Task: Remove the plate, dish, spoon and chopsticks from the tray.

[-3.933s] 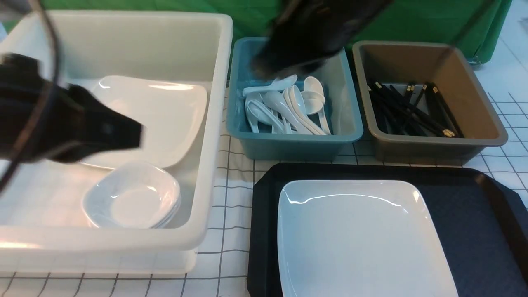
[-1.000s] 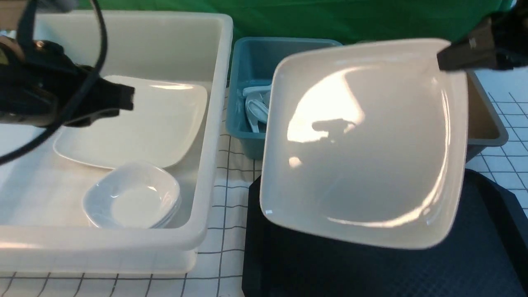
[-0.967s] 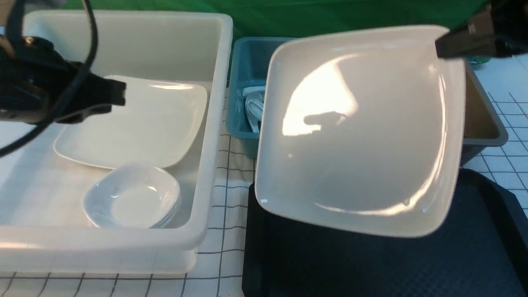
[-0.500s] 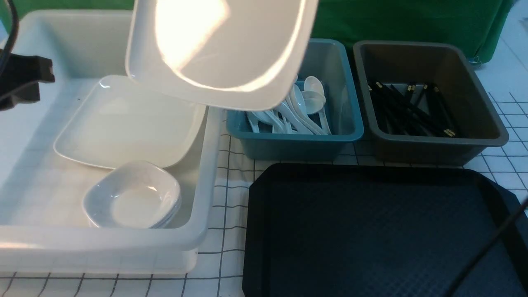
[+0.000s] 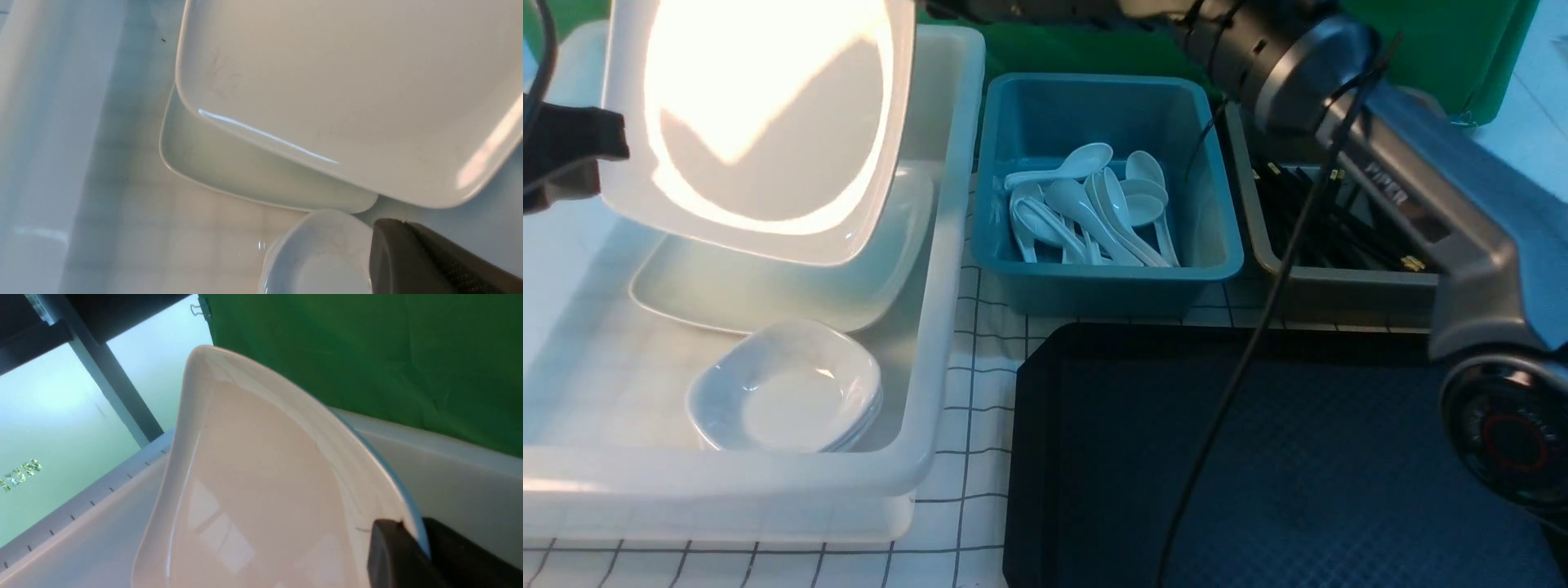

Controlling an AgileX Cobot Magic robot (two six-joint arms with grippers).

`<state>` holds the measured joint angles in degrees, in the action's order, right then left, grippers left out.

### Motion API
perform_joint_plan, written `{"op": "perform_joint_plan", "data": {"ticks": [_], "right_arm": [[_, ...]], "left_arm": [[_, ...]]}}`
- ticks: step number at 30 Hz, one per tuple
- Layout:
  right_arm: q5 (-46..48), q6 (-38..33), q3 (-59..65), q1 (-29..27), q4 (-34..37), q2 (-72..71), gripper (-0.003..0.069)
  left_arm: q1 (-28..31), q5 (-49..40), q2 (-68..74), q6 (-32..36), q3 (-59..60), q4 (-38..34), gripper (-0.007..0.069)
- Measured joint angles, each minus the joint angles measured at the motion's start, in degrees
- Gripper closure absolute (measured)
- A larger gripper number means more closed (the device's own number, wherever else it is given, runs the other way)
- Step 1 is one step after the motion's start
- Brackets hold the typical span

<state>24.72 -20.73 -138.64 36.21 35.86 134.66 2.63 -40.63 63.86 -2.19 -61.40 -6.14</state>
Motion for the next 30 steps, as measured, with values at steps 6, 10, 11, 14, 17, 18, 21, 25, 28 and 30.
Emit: {"op": "perform_joint_plan", "data": {"ticks": [6, 10, 11, 14, 17, 18, 21, 25, 28, 30], "right_arm": [[-4.34, -1.61, -0.02, 0.99, -0.03, 3.6, 0.0619], [-5.41, -2.27, -0.02, 0.99, -0.08, 5.13, 0.0619], [-5.52, -2.3, -0.02, 0.99, -0.08, 5.43, 0.0619], [-6.12, -3.02, -0.02, 1.05, -0.08, 6.47, 0.0619], [-6.67, -5.01, -0.02, 1.16, -0.08, 7.08, 0.0619], [-6.65, -5.29, -0.02, 1.18, -0.08, 7.24, 0.0619], [-7.21, -6.24, -0.02, 1.3, -0.08, 7.85, 0.0612], [-8.7, -6.29, -0.07, 1.41, 0.72, 8.74, 0.0583], [-9.53, -6.29, -0.07, 1.41, 0.99, 8.96, 0.054], [-9.97, -6.29, -0.07, 1.41, 1.03, 9.03, 0.0468]], "left_arm": [[0.0, 0.87, 0.0, 0.81, 0.0, -0.06, 0.0624], [0.0, 0.9, 0.0, 1.11, 0.0, -0.05, 0.0624], [0.0, 0.9, 0.0, 1.31, 0.0, -0.05, 0.0624], [0.0, 0.94, 0.0, 1.59, 0.0, -0.05, 0.0624], [0.0, 0.94, 0.0, 1.77, 0.0, -0.05, 0.0622], [0.0, 0.94, 0.0, 1.77, 0.0, -0.05, 0.0622], [0.0, 0.89, 0.0, 1.77, 0.0, -0.05, 0.0621], [0.0, 0.89, 0.0, 1.77, 0.0, -0.05, 0.0621], [0.0, 0.89, 0.0, 1.77, 0.0, -0.05, 0.0619], [0.0, 0.89, 0.0, 1.77, 0.0, -0.05, 0.0619]]}}
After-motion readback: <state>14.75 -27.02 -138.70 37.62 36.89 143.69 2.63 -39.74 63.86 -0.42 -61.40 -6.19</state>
